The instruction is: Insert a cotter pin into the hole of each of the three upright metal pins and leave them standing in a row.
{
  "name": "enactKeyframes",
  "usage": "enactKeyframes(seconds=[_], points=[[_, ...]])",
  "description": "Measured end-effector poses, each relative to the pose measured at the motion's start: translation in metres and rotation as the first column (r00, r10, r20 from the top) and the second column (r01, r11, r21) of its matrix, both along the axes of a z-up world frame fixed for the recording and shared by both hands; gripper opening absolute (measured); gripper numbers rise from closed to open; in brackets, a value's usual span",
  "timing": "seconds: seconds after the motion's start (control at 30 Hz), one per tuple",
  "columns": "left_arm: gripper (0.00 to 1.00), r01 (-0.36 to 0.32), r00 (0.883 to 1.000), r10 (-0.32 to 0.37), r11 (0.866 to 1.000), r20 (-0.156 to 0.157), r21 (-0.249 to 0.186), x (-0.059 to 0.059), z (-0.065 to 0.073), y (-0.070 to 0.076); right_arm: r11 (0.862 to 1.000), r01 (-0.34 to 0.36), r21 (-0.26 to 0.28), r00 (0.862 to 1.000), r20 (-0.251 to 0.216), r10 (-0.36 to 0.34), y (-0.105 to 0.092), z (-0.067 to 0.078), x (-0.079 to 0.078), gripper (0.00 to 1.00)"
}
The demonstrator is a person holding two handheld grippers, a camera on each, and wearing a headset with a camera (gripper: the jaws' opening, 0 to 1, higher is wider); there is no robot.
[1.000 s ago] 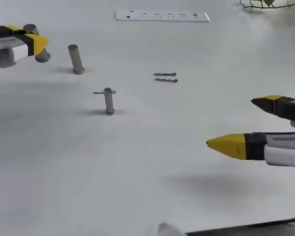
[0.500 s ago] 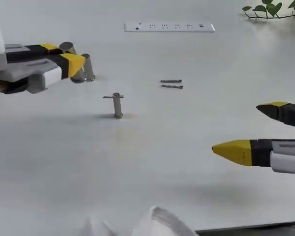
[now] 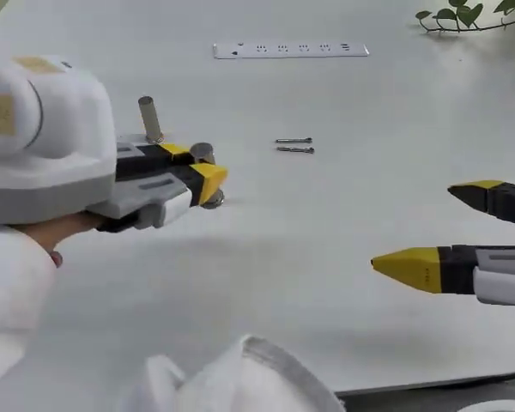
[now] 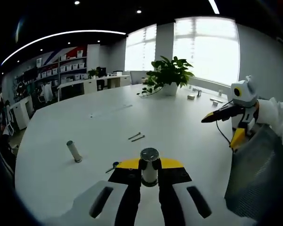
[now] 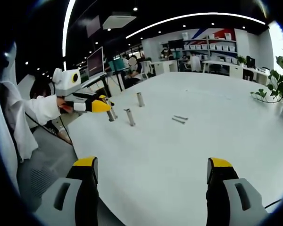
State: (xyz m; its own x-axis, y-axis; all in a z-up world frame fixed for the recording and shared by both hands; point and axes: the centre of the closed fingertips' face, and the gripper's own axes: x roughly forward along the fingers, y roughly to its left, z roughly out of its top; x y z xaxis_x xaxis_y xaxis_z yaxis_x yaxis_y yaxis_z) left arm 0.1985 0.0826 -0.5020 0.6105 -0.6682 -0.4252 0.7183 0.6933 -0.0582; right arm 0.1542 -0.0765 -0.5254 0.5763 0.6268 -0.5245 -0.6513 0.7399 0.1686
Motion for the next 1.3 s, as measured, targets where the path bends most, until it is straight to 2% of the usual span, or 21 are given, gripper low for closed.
enactKeyframes(seconds=[0.13, 0.47, 0.6, 0.73, 0.83, 1.3], points=[[0.09, 0.018, 1.000, -0.018, 0.999, -0.014, 0.028, -0.003, -0.012, -0.006, 1.000, -0.008, -0.003, 1.000, -0.007, 0.008, -0.001, -0.002, -0.003, 0.95], [0.10, 0.023, 0.998, -0.021, 0.999, -0.063, 0.036, -0.002, -0.038, -0.015, 0.999, -0.032, 0.000, 0.999, -0.028, 0.032, 0.001, -0.005, -0.014, 0.95], [0.10, 0.055, 0.995, -0.050, 0.997, -0.091, 0.053, -0.007, -0.048, -0.022, 0.999, -0.039, 0.001, 0.999, -0.035, 0.039, 0.003, -0.006, -0.018, 0.95], [0.10, 0.083, 0.992, -0.074, 0.993, -0.099, 0.081, -0.011, -0.057, -0.027, 0.999, -0.048, 0.002, 0.998, -0.042, 0.048, 0.005, -0.007, -0.022, 0.95], [0.10, 0.080, 0.991, -0.070, 0.994, -0.114, 0.080, -0.011, -0.062, -0.029, 0.998, -0.057, 0.001, 0.997, -0.047, 0.056, 0.007, -0.008, -0.024, 0.95], [0.10, 0.054, 0.993, -0.044, 0.994, -0.112, 0.095, -0.008, -0.072, -0.030, 0.998, -0.068, -0.004, 0.996, -0.056, 0.067, 0.009, -0.010, -0.027, 0.95]])
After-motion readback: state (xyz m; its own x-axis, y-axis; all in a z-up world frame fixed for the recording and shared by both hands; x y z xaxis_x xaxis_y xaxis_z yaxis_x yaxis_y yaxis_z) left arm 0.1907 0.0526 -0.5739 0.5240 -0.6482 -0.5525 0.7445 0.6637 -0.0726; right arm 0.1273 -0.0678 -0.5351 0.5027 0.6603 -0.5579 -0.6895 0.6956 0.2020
